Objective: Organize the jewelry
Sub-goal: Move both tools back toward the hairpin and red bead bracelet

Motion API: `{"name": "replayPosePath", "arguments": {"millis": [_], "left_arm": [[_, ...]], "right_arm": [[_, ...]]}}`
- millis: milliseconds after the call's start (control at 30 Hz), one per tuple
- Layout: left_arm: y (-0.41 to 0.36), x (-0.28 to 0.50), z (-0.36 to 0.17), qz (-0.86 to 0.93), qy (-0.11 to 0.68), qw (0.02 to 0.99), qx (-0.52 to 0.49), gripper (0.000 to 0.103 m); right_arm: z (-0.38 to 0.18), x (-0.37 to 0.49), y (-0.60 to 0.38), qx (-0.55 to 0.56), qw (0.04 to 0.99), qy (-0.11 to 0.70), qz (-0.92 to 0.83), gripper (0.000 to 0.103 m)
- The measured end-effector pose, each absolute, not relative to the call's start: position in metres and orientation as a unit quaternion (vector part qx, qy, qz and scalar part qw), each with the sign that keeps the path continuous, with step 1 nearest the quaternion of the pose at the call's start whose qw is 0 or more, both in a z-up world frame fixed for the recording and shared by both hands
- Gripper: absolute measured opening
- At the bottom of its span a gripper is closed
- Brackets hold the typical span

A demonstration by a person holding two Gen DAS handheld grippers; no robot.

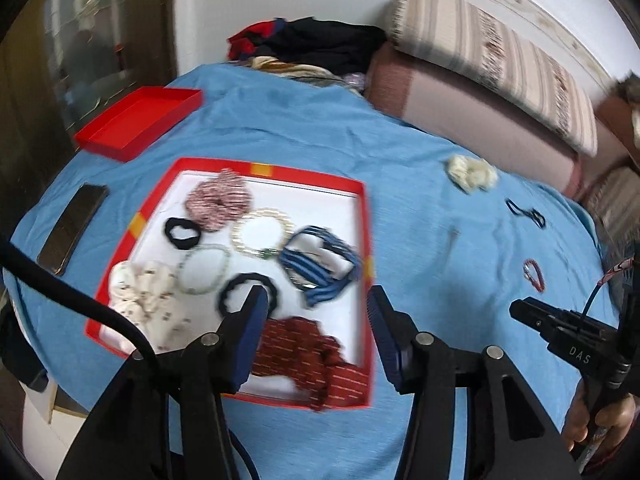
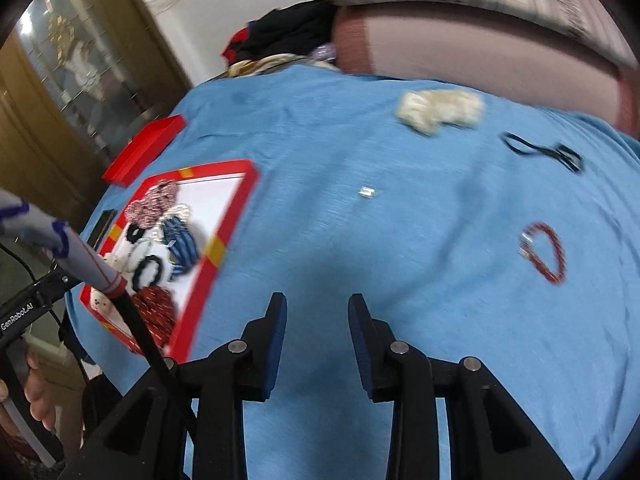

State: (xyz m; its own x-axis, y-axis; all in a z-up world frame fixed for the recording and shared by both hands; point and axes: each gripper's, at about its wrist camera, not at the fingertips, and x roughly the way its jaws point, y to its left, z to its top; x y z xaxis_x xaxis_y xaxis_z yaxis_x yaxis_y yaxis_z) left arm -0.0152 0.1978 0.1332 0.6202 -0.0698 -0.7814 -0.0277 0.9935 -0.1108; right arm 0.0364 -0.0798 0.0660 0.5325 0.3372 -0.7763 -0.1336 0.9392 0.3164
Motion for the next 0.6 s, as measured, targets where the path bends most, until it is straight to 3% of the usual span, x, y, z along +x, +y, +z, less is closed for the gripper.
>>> {"name": "replayPosePath", "arguments": {"millis": [600], "left_arm": [[0.099, -0.023, 0.132, -0.051, 0.444, 0.893, 0.049, 0.051]], "right_arm": [[0.045, -0.007, -0.197, 0.168, 0.873, 0.455, 0.052, 0.040]]}}
